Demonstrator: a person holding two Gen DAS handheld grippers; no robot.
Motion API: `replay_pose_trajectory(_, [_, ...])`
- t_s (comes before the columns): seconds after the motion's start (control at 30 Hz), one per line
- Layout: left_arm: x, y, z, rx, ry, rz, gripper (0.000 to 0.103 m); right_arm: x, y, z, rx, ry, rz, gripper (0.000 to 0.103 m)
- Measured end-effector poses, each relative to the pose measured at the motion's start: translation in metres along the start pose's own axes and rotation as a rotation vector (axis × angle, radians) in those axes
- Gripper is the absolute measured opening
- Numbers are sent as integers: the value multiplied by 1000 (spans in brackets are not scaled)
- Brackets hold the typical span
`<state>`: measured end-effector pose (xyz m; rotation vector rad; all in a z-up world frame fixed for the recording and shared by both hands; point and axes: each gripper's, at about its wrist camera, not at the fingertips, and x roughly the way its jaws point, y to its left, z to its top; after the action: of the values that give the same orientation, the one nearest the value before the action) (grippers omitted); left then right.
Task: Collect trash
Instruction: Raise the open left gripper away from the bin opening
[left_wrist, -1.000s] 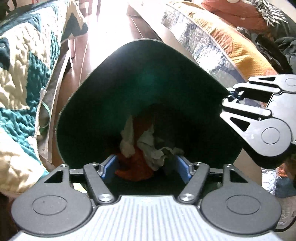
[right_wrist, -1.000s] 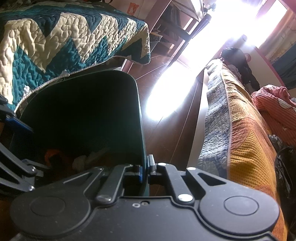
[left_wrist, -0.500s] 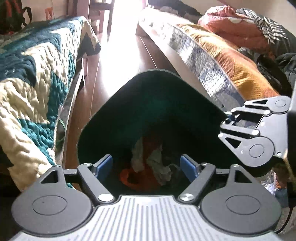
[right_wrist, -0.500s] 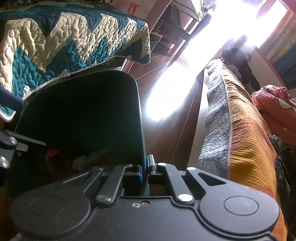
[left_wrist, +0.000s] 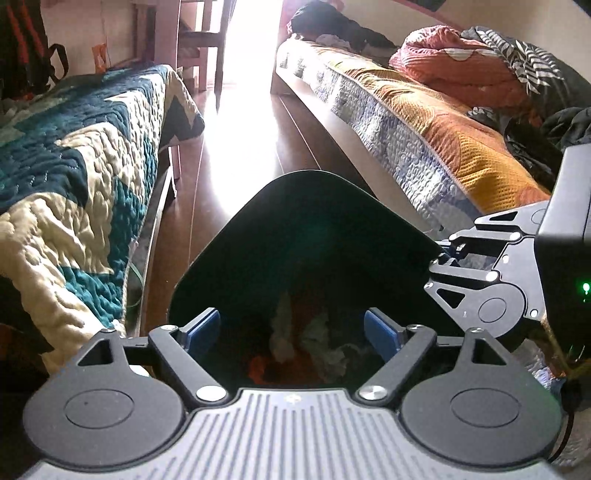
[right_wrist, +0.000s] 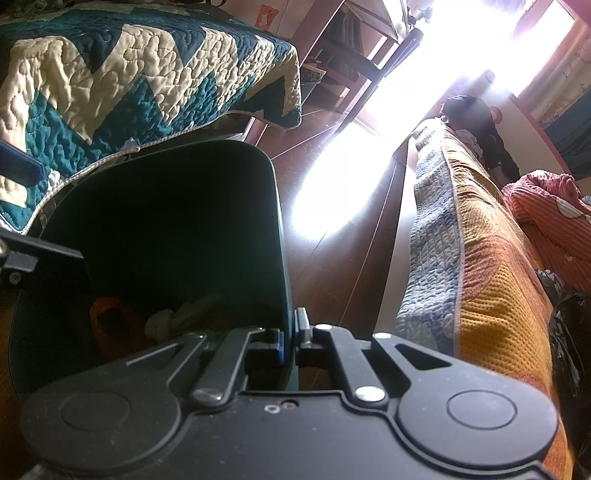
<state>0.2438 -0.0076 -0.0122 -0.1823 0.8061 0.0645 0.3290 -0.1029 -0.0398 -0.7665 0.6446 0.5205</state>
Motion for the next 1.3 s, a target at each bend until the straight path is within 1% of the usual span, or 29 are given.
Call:
replay_pose_trajectory(0.07, [-2, -3, 0, 19, -7, 29, 88, 0, 0, 0, 0, 1, 1, 5])
replay_pose_trajectory(0.1, [-2, -4, 0, 31, -11, 45, 91, 0, -1, 0, 3, 3, 0, 4])
replay_pose_trajectory(0.2, [-5, -7, 0, 58, -28, 88, 97, 2, -1, 0, 5, 8, -5, 4])
replay_pose_trajectory(0.3, [-8, -9, -1, 84, -44, 122, 99, 2, -1, 0, 3, 11, -10, 4])
replay_pose_trajectory(0.57, [-14, -12, -4, 135, -78, 177, 102, 3, -1, 0, 2, 12, -12, 5])
replay_pose_trajectory(0.73, [-15, -14, -7, 159, -88, 194, 103, 3, -2, 0, -1, 11, -11, 5])
replay_pose_trajectory(0.87, [-14, -13, -10, 167, -74, 180, 103, 4, -2, -1, -3, 10, -13, 5])
replay_pose_trajectory(0.97, [-15, -12, -13, 168, -81, 190, 103, 4, -2, -1, -2, 13, -12, 5])
replay_pose_trajectory(1.07, [-13, -9, -15, 146, -59, 172, 103, 4, -3, -1, -2, 13, -13, 5])
replay_pose_trajectory(1.17, [-12, -1, -17, 92, -31, 139, 103, 5, -2, -1, -3, 13, -14, 5])
replay_pose_trajectory(1.3, [-11, 5, -24, 75, -14, 153, 103, 5, -3, 0, -4, 13, -14, 5])
